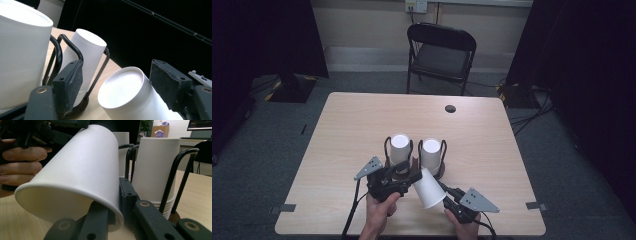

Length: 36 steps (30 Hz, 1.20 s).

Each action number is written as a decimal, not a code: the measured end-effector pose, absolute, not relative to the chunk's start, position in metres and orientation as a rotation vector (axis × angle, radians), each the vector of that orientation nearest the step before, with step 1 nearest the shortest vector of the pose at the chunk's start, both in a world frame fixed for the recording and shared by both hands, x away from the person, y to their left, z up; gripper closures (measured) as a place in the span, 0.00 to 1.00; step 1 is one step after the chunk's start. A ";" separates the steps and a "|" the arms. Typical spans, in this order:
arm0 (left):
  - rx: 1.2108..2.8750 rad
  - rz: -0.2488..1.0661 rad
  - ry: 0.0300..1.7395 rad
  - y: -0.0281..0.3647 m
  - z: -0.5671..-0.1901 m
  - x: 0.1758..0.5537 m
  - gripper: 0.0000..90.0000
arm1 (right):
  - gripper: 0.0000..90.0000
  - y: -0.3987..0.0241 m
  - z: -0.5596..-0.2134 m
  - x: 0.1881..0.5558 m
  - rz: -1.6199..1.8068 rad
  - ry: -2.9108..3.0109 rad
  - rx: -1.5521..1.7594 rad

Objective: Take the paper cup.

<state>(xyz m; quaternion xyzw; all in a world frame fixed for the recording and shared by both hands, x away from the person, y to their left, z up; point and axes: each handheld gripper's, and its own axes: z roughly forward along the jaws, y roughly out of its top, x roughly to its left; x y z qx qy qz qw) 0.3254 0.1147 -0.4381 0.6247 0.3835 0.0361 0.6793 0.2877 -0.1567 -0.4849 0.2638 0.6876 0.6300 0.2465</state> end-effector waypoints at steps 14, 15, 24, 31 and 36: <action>1.445 0.169 0.770 0.120 -0.440 0.321 0.22 | 0.95 -0.162 -0.483 0.291 1.693 1.918 0.773; 1.453 0.181 0.768 0.121 -0.440 0.321 0.21 | 0.95 -0.162 -0.483 0.291 1.690 1.926 0.775; 1.474 0.172 0.729 0.126 -0.443 0.321 0.19 | 0.95 -0.163 -0.483 0.295 1.694 2.001 0.815; 1.524 0.239 0.730 0.128 -0.449 0.320 0.18 | 0.95 -0.164 -0.478 0.297 1.648 2.036 0.838; 1.588 0.302 0.754 0.129 -0.451 0.321 0.22 | 0.95 -0.165 -0.476 0.299 1.612 2.074 0.855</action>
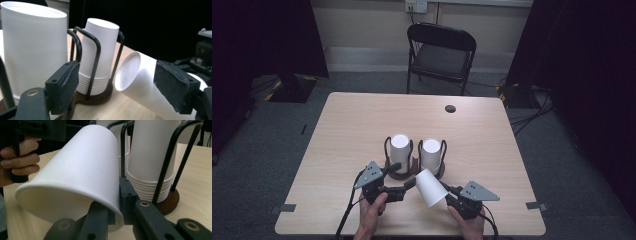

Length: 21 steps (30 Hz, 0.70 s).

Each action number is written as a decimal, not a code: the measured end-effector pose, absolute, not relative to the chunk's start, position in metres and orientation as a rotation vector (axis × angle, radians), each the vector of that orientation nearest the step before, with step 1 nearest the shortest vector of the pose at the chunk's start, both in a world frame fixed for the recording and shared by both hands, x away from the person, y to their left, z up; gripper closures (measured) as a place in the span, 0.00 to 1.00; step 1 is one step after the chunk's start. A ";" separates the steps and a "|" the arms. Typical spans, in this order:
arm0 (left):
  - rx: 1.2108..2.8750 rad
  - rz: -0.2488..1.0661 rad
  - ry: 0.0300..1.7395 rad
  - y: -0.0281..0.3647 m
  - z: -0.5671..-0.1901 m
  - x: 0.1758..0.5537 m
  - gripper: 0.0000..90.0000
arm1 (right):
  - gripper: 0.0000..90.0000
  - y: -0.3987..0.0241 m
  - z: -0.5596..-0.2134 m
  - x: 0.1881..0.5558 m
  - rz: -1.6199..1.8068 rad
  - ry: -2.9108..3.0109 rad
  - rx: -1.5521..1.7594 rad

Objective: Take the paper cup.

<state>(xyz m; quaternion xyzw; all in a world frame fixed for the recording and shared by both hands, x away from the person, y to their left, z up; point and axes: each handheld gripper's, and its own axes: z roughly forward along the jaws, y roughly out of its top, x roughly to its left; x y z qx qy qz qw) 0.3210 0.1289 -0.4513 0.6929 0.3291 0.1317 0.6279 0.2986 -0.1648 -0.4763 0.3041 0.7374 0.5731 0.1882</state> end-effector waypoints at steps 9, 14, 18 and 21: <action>1.664 0.424 0.729 0.128 -0.448 0.318 0.23 | 0.95 -0.166 -0.472 0.302 1.557 2.161 0.873; 1.671 0.420 0.735 0.128 -0.449 0.318 0.22 | 0.95 -0.168 -0.467 0.306 1.504 2.202 0.879; 1.708 0.432 0.742 0.128 -0.454 0.318 0.22 | 0.95 -0.168 -0.461 0.310 1.477 2.253 0.891; 1.725 0.448 0.720 0.128 -0.454 0.315 0.22 | 0.95 -0.168 -0.461 0.312 1.470 2.284 0.909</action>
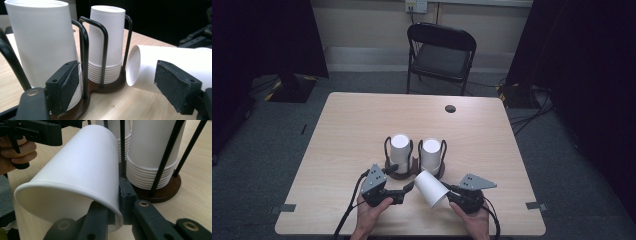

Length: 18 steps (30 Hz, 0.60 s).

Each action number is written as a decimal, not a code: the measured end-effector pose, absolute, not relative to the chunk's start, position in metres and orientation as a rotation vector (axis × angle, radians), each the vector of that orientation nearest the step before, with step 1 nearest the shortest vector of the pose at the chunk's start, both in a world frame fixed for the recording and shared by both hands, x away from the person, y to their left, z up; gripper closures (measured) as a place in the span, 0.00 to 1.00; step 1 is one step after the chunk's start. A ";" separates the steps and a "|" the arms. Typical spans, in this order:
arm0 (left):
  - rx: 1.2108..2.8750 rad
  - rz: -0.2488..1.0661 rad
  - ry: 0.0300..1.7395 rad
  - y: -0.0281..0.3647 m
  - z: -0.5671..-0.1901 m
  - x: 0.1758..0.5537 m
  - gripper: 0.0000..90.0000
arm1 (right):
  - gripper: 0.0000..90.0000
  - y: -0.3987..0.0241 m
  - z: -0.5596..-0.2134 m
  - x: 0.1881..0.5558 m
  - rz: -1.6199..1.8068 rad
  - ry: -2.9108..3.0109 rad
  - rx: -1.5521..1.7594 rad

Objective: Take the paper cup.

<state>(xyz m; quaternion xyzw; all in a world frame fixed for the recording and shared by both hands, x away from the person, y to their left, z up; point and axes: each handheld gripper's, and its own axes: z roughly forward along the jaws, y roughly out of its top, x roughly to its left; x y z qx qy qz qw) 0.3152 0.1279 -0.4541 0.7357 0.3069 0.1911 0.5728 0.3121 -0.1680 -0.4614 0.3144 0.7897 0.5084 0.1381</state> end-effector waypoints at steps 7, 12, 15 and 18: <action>1.765 0.504 0.714 0.126 -0.450 0.312 0.23 | 0.95 -0.169 -0.458 0.316 1.461 2.326 0.930; 1.813 0.530 0.675 0.123 -0.449 0.311 0.23 | 0.95 -0.167 -0.453 0.322 1.412 2.384 0.944; 1.832 0.552 0.649 0.124 -0.449 0.308 0.23 | 0.95 -0.166 -0.450 0.324 1.415 2.409 0.932; 1.851 0.552 0.622 0.125 -0.450 0.306 0.22 | 0.95 -0.164 -0.449 0.327 1.412 2.435 0.914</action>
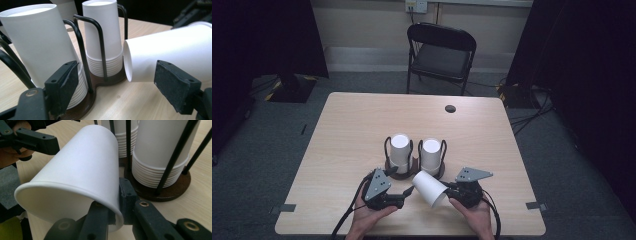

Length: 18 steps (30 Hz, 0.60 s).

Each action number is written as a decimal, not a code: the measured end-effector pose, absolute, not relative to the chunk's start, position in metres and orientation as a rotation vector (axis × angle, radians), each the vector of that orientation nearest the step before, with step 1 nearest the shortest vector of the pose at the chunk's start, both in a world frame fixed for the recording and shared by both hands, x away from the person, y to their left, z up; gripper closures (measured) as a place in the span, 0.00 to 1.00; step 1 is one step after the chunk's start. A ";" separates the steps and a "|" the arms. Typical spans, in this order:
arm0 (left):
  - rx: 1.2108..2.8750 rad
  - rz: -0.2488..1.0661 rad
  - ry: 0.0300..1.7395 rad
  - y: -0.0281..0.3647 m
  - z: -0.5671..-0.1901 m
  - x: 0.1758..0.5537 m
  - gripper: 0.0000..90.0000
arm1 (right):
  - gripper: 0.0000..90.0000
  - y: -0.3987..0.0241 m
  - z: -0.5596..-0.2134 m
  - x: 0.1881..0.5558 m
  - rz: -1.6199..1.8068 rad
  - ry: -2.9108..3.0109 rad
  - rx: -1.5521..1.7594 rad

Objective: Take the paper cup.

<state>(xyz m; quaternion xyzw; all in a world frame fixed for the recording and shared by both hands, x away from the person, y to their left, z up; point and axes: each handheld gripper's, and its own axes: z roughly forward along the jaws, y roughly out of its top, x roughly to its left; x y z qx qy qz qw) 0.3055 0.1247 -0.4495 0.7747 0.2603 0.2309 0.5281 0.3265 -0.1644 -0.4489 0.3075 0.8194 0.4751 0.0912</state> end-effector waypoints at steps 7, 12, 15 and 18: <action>1.865 0.517 0.544 0.122 -0.448 0.301 0.17 | 0.95 -0.159 -0.443 0.332 1.344 2.519 0.888; 1.891 0.551 0.517 0.114 -0.450 0.300 0.18 | 0.95 -0.155 -0.438 0.339 1.335 2.589 0.858; 1.896 0.556 0.491 0.110 -0.449 0.298 0.18 | 0.95 -0.154 -0.436 0.342 1.294 2.623 0.847; 1.937 0.573 0.445 0.104 -0.449 0.297 0.18 | 0.95 -0.154 -0.435 0.344 1.279 2.647 0.851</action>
